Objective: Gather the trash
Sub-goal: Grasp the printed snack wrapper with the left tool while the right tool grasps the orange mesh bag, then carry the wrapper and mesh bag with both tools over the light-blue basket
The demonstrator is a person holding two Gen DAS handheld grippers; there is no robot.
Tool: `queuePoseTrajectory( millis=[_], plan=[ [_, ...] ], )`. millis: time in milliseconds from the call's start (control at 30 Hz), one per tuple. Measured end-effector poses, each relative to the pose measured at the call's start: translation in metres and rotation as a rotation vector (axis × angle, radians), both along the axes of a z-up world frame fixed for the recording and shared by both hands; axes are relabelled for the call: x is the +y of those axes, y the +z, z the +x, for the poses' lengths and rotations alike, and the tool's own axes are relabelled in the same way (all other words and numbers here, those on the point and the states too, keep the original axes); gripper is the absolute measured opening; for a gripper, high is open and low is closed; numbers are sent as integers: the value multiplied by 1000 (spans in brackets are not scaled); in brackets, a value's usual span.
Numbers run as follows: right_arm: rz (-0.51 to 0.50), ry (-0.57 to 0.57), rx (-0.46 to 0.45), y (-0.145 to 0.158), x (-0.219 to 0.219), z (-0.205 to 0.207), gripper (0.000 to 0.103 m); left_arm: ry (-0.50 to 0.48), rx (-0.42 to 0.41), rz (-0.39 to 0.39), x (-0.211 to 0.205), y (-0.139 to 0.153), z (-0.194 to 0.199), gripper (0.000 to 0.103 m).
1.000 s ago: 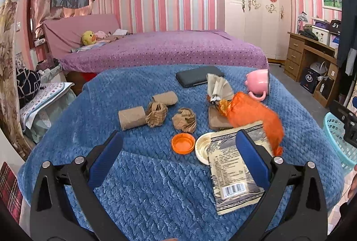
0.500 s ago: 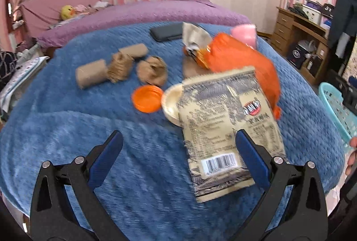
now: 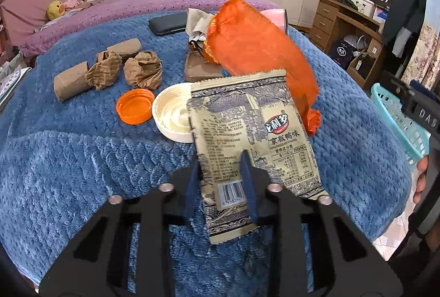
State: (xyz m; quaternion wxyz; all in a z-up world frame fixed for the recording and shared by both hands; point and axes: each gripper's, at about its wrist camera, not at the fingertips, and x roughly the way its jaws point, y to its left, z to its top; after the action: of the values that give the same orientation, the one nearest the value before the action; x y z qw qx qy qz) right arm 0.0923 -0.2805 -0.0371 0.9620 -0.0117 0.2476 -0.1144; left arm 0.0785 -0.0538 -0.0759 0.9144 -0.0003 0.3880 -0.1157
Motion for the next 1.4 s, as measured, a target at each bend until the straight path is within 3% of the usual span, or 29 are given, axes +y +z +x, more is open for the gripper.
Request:
queuePoseTrajectory(
  millis=[100, 233, 467, 567, 667, 967, 1200, 1267, 1400],
  plan=[
    [-10, 10, 9, -2, 6, 0, 99, -2, 0, -40, 6, 5, -1, 5],
    [-3, 24, 9, -2, 9, -3, 99, 6, -38, -52, 15, 17, -6, 5],
    [-4, 91, 41, -7, 28, 1, 99, 59, -180, -70, 41, 56, -28, 3],
    [0, 138, 61, -9, 40, 5, 99, 101, -239, -20, 52, 66, -32, 2],
    [28, 201, 81, -12, 53, 8, 99, 129, -258, -21, 66, 74, -34, 1],
    [-71, 342, 147, -30, 114, 14, 99, 257, -247, -67, 124, 75, -32, 1],
    [-127, 376, 219, -44, 139, 31, 98, 281, -217, -77, 129, 68, -25, 1],
    [-137, 377, 215, -43, 142, 34, 92, 277, -222, -77, 128, 68, -25, 1],
    [-80, 406, 212, -37, 136, 34, 55, 267, -230, -65, 122, 67, -25, 1]
  ],
)
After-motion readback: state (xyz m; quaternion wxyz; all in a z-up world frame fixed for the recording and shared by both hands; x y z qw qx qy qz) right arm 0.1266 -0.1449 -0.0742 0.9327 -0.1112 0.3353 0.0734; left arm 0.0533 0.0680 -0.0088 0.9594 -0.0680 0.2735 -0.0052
